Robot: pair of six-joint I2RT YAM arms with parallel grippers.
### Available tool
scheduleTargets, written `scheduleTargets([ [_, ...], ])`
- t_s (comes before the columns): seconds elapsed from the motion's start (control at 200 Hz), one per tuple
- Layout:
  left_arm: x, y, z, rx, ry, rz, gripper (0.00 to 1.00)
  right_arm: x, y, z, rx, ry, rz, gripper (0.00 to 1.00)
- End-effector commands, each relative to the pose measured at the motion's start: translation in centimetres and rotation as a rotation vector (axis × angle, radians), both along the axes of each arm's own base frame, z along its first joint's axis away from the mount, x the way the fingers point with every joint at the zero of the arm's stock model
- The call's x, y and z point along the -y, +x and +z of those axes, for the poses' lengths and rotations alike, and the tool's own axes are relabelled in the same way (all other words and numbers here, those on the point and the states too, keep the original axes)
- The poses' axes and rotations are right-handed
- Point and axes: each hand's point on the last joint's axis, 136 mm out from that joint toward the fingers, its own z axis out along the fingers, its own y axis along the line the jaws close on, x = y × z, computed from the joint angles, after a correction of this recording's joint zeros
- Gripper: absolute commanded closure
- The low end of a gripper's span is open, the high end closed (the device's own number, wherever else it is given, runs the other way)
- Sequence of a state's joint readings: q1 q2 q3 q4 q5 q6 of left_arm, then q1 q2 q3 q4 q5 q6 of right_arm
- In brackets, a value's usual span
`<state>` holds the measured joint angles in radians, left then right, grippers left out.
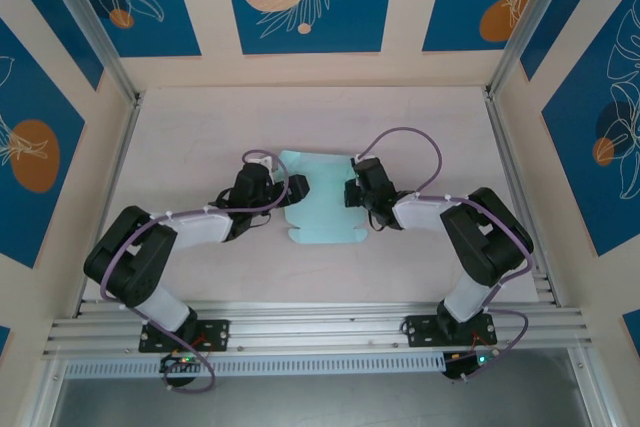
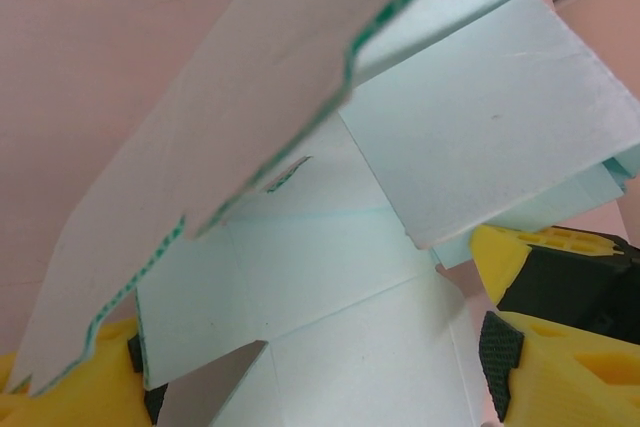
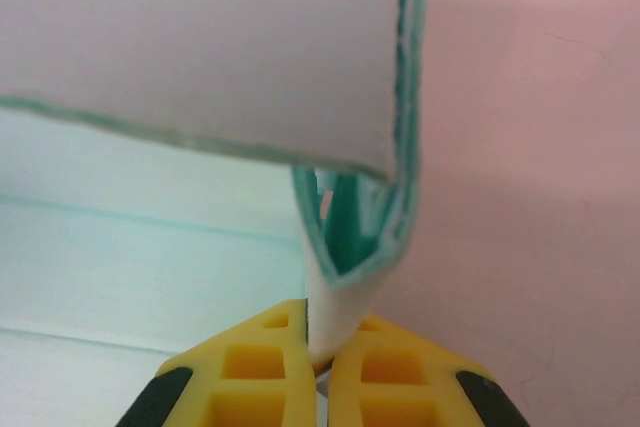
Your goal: Fold the paper box
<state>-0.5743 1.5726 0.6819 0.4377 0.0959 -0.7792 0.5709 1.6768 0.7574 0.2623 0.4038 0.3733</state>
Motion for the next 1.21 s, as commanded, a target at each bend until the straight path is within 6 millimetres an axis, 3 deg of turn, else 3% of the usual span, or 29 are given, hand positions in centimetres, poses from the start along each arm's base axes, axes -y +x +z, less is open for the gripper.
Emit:
scheduleTargets([
  [0.0, 1.1, 0.6, 2.1, 0.076, -0.057, -0.024, 0.22, -0.2, -0.4, -1.2, -0.022, -0.088, 0.02, 0.92],
  [0.31, -0.3, 0.8, 3.2, 0.148, 0.0, 0.023, 0.28, -0.6, -0.6, -2.1, -0.046, -0.136, 0.03, 0.92],
  [0.555, 1.9, 1.5, 3.6, 0.173, -0.035, -0.065, 0.3, -1.2, -0.7, -2.2, -0.053, -0.15, 0.053, 0.92],
  [0.715, 2.6, 1.4, 3.3, 0.198, 0.077, -0.134, 0.3, -1.5, -0.7, -2.2, -0.058, -0.159, 0.069, 0.92],
  [0.92, 2.6, 1.1, 2.2, 0.214, 0.215, -0.215, 0.25, -1.9, -0.7, -2.4, -0.07, -0.159, 0.089, 0.92],
  [1.2, 3.7, 1.1, 2.8, 0.289, 0.331, -0.326, 0.17, -2.4, -0.9, -3.1, -0.095, -0.17, 0.106, 0.92],
])
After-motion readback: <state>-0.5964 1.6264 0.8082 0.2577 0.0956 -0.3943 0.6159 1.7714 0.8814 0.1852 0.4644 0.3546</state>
